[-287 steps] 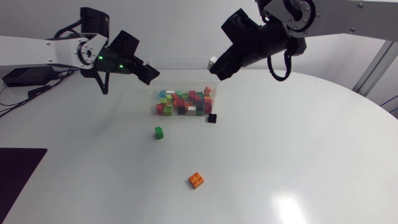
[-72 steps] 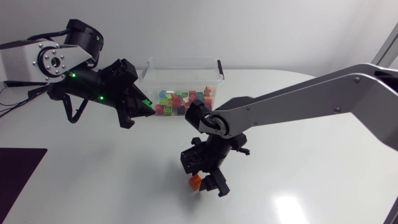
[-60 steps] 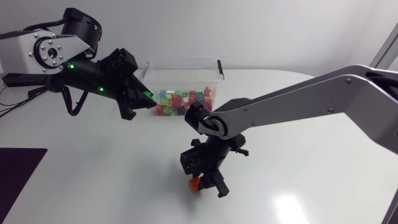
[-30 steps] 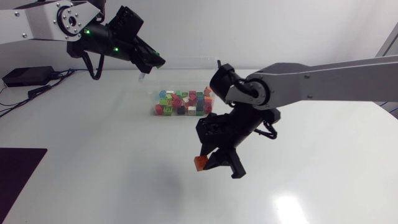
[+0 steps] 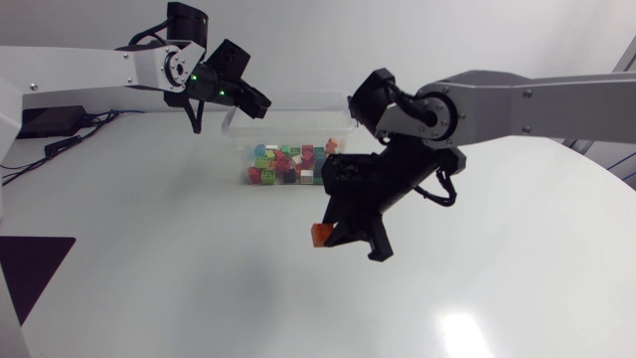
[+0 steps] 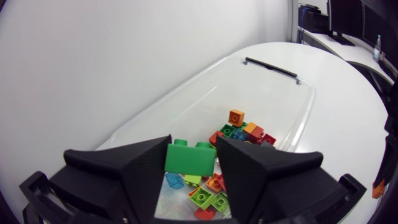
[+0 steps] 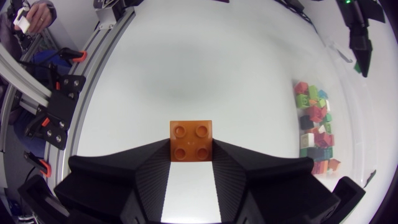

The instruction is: Place the duplo bricks in the container

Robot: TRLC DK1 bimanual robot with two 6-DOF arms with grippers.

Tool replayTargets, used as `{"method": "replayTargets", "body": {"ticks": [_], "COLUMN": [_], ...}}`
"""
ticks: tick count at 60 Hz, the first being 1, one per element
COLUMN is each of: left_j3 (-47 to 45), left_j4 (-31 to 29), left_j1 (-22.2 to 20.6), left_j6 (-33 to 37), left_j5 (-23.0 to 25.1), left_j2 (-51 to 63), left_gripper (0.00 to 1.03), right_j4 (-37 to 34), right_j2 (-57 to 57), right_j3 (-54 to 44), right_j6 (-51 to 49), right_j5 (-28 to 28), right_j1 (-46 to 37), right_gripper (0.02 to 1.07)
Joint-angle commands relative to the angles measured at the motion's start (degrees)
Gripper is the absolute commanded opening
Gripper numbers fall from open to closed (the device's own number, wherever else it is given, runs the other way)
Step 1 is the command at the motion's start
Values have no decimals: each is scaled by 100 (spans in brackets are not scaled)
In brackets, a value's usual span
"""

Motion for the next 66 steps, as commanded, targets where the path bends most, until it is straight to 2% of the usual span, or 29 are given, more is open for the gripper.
{"method": "replayTargets", "body": {"ticks": [1,9,22,40,47,66], "left_j3": [273,-96,-1397,-2601,-3084,-4253], "left_j4": [149,149,219,272,281,456], "left_j1": [45,54,212,450,538,573], "left_j6": [-198,-215,-215,-321,-321,-312], "left_j5": [-172,-295,-321,-796,-796,-831], "left_j2": [109,-277,-1543,-2589,-2985,-3960], "left_gripper": [100,100,100,100,100,100], "right_j4": [-58,12,302,1006,1085,1761], "right_j2": [-144,5,515,1412,1860,2976], "right_j3": [415,934,1848,3087,3632,4730], "right_j6": [268,594,1218,2176,2395,3002], "right_j5": [-75,-110,-172,-128,-119,321], "right_j1": [-157,-377,-667,-878,-939,-895], "right_gripper": [19,19,19,19,19,20]}}
